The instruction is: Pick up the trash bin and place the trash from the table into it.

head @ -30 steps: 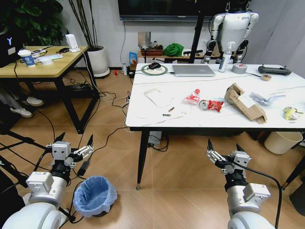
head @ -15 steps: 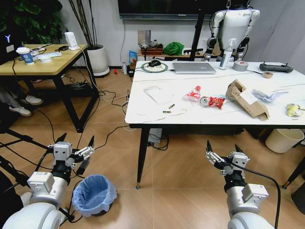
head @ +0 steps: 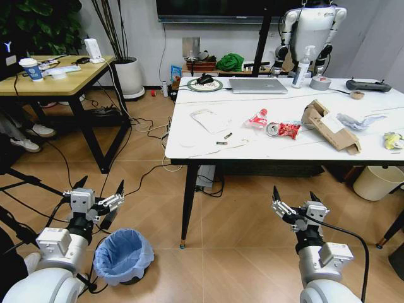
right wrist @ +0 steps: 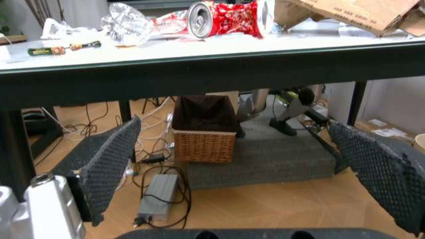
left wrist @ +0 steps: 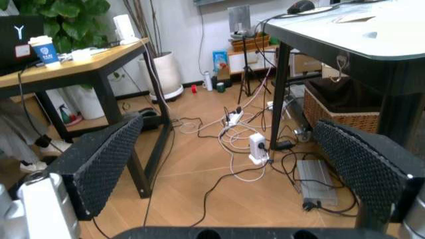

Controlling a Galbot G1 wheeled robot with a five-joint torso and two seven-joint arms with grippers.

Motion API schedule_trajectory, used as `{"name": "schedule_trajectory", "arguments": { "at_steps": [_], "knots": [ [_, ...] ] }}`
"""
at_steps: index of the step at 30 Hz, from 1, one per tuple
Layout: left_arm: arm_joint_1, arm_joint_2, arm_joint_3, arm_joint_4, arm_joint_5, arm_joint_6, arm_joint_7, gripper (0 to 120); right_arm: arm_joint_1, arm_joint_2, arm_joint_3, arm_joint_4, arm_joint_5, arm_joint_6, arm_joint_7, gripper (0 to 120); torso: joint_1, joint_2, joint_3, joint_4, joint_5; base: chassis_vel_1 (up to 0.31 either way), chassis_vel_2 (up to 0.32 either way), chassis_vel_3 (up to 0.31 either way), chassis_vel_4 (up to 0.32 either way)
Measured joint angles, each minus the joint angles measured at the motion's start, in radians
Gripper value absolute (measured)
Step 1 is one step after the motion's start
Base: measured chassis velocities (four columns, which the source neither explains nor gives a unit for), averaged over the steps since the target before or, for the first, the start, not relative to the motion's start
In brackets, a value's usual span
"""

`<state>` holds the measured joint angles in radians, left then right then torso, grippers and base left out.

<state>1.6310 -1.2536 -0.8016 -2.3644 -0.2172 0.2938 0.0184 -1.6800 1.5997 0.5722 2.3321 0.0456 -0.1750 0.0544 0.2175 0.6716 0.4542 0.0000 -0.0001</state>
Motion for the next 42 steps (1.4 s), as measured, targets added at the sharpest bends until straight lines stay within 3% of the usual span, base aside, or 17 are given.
{"name": "schedule_trajectory", "arguments": {
  "at_steps": [15,42],
  "knots": [
    [0.017,0.044,-0.003,-0.032,-0.012,0.009,-0.037,100,-0.031,-0.09,0.019,0.012,0.056,0.049,0.007,100,-0.027,-0.066,-0.039,0.0,0.0002,0.0,0.0,0.0,0.0],
    [0.058,0.045,0.007,-0.068,-0.009,0.024,-0.06,100,-0.062,-0.056,0.007,0.067,0.032,0.04,0.007,100,-0.068,-0.173,-0.104,0.0,0.0001,0.0,0.0,0.0,0.0]
  ]
}}
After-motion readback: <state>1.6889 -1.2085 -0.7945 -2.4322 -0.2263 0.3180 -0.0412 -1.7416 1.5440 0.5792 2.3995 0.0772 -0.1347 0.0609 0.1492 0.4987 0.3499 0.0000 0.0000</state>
